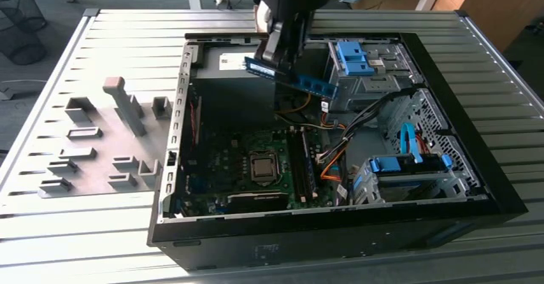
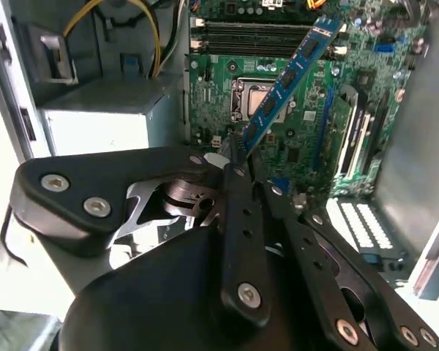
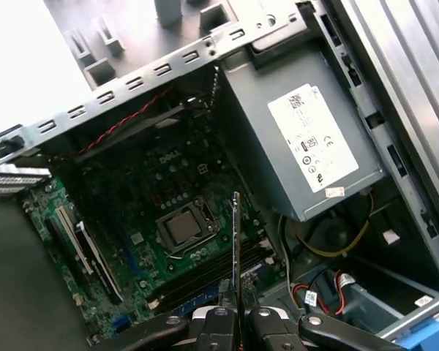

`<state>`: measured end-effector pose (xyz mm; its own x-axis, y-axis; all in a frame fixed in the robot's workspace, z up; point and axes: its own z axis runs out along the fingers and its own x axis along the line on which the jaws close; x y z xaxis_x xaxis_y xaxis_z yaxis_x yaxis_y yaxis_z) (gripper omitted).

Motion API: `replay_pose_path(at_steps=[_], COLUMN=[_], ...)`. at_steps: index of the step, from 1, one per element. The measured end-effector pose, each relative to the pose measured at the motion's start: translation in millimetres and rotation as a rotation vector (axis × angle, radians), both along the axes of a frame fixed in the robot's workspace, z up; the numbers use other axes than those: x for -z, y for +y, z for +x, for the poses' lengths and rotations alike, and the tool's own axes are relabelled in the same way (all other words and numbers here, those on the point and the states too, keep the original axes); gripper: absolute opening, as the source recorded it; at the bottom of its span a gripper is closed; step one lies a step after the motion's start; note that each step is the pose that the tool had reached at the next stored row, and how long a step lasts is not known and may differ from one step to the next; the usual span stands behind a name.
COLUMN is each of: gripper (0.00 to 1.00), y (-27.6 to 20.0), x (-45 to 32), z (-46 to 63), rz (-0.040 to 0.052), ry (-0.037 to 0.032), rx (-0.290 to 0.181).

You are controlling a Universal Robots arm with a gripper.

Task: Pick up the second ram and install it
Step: 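Insert the second ram into the second slot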

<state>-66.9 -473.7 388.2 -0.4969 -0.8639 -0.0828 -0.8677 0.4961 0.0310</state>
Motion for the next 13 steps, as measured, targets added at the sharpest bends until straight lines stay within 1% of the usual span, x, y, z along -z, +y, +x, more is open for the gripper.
replay_pose_path(at_steps=[6,13], gripper=[0.14,0.14], y=[0.0,0.0], x=[1.7,3.3], z=[0.0,0.0], rz=[-0.0003,-0.0046], ry=[0.0000,-0.0002], rx=[0.107,0.204])
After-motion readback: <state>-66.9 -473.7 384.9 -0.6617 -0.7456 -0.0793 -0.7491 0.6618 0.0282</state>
